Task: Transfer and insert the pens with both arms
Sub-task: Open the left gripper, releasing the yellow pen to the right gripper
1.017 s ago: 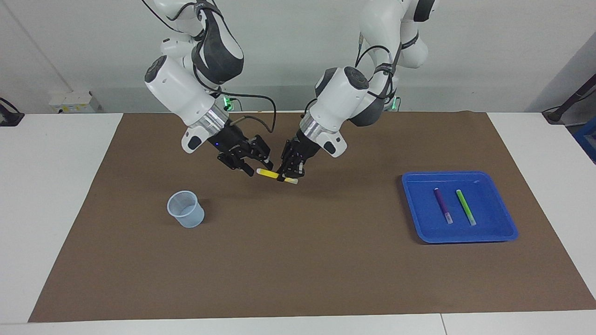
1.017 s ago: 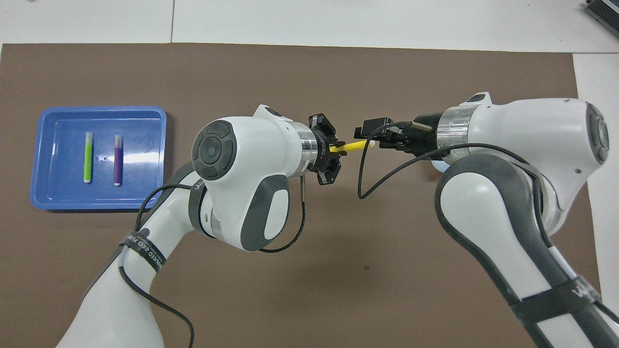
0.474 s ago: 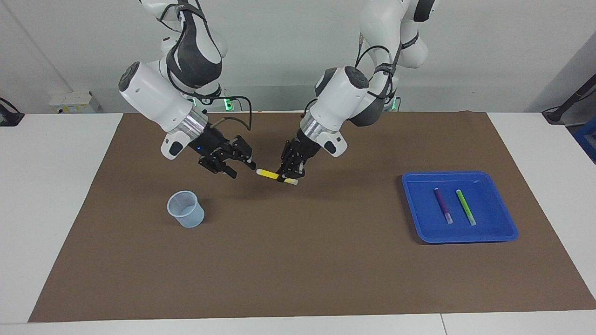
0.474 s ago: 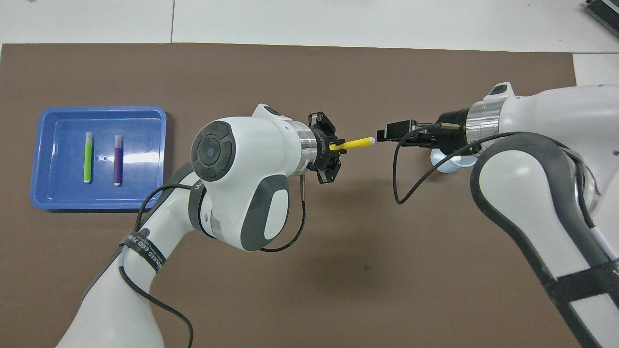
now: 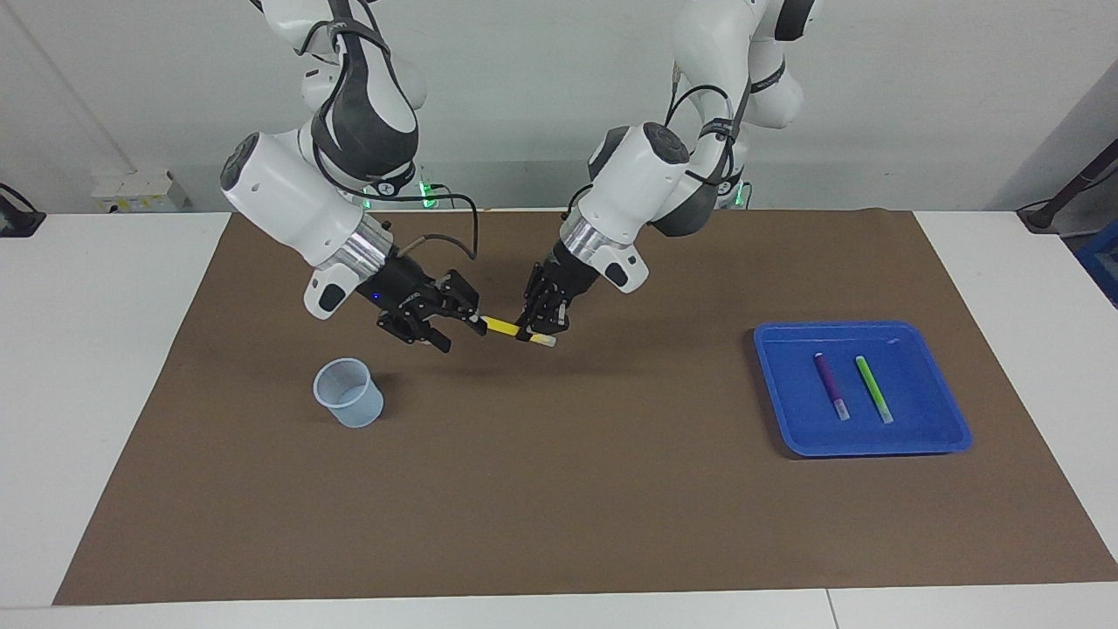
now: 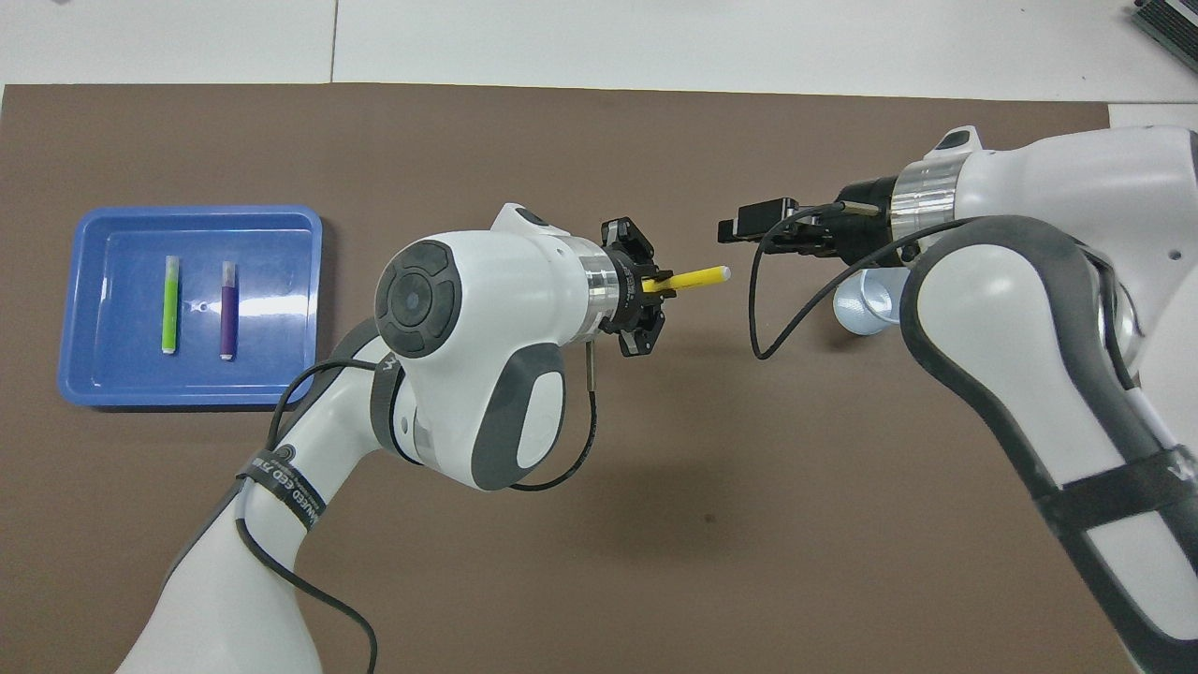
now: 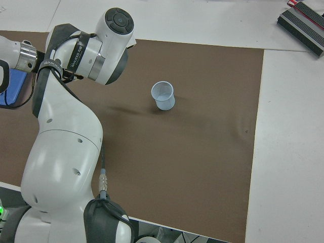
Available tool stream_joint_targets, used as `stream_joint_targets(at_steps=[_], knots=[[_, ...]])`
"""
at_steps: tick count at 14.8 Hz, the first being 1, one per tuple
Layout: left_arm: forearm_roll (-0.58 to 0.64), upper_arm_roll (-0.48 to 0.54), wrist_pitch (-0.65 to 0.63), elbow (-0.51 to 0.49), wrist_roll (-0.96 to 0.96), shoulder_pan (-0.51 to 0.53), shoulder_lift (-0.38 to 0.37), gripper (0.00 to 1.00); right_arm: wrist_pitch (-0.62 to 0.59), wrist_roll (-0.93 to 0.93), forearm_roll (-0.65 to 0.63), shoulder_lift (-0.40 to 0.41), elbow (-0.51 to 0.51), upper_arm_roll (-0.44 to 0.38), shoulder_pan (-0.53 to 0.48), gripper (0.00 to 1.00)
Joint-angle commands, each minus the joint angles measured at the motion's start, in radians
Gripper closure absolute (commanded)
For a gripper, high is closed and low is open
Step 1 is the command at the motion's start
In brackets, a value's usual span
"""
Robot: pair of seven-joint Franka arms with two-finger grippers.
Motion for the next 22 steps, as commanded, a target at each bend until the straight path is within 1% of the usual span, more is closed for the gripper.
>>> stream_joint_targets(at_steps=[1, 6, 9, 13, 19, 22], knots=[[-0.022, 0.016, 0.039, -0.021, -0.01, -0.025, -0.01, 1.0, 0.01, -0.036, 0.038, 0.029, 0.024, 0.005, 0.011, 0.27], [-0.02, 0.017, 0.1, -0.048, -0.027, -0.033, -0.01, 1.0, 0.008, -0.033, 0.038, 0.03, 0.021, 0.007, 0.017, 0.28], [-0.02, 0.017, 0.106, -0.05, -0.028, -0.033, -0.01, 1.0, 0.005, -0.033, 0.038, 0.029, 0.015, 0.007, 0.017, 0.37], [-0.02, 0.016, 0.132, -0.048, -0.03, -0.034, -0.008, 1.0, 0.01, -0.03, 0.038, 0.029, 0.015, 0.008, 0.019, 0.41], [-0.022, 0.017, 0.181, -0.054, -0.031, -0.037, -0.007, 1.0, 0.011, -0.025, 0.038, 0.026, 0.011, 0.008, 0.033, 0.52], [-0.022, 0.017, 0.21, -0.07, -0.031, -0.039, -0.007, 1.0, 0.011, -0.022, 0.038, 0.026, 0.011, 0.008, 0.033, 0.55]])
